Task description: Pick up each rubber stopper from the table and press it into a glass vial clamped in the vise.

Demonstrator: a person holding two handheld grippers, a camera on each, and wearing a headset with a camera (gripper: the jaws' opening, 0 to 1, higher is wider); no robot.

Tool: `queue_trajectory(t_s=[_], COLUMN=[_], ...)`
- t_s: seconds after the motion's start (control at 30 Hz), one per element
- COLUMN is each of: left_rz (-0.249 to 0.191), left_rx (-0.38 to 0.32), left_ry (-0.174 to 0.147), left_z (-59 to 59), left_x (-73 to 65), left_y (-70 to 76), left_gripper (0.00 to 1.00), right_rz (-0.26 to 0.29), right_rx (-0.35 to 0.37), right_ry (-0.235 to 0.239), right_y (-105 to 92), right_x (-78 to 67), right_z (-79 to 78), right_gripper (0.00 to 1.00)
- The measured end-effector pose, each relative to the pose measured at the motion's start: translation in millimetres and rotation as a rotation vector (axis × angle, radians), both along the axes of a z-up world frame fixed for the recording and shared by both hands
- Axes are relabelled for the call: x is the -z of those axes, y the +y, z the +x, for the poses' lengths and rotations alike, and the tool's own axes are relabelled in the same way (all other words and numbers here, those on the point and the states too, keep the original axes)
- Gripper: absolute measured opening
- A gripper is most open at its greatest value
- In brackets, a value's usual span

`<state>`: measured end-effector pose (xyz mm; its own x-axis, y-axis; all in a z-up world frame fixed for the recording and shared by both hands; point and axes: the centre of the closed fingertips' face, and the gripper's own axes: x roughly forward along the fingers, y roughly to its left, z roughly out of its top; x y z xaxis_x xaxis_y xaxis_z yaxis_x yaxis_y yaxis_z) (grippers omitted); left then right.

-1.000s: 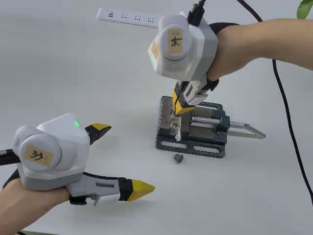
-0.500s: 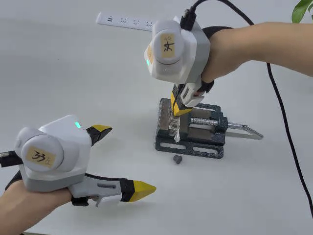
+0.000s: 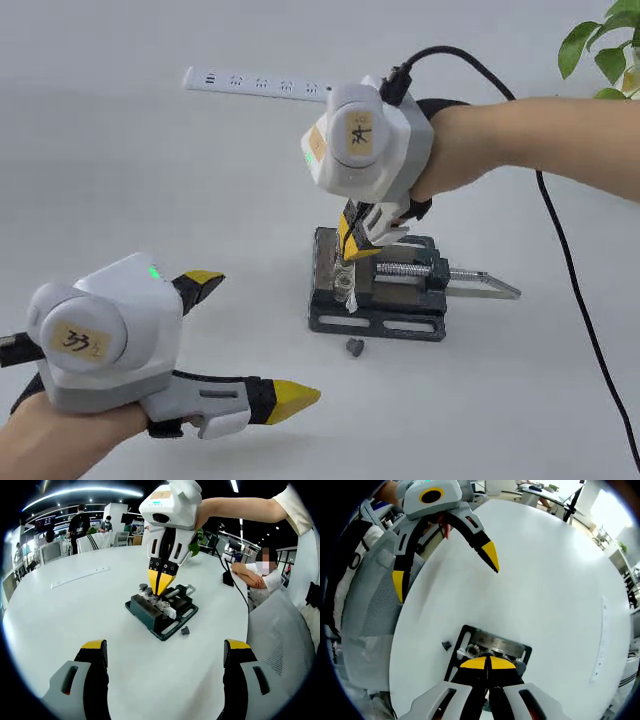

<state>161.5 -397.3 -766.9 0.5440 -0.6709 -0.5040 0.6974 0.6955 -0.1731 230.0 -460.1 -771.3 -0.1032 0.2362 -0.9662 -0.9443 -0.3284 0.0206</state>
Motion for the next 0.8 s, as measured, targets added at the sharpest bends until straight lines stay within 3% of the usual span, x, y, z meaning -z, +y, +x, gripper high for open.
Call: queue_trajectory(t_s=[0.17, 0.63, 0.73, 0.8], left_rz=[-0.001, 0.003, 0.002, 0.002], left_rx=[0.003, 0.006, 0.004, 0.003], left_ry=[-0.004, 0.003, 0.002, 0.003], left_z=[0.8, -0.9, -0.5, -0.5], left_x=[-3.7, -2.6, -2.9, -2.9], left_y=[-2.6, -3.2, -2.4, -2.3], left_gripper=[0.96, 0.96, 0.96, 0.96], right_rz=[0.046, 0.097, 0.123, 0.131], right_rx=[0.035, 0.081, 0.118, 0.140], right_ry=[0.011, 0.034, 0.016, 0.030], right_y=[0.3, 3.0, 3.6, 2.6], right_x=[-0.3, -0.6, -0.9, -1.3], right_z=[0.9, 3.2, 8.0, 6.4], right_gripper=[0.00, 0.00, 0.00, 0.01])
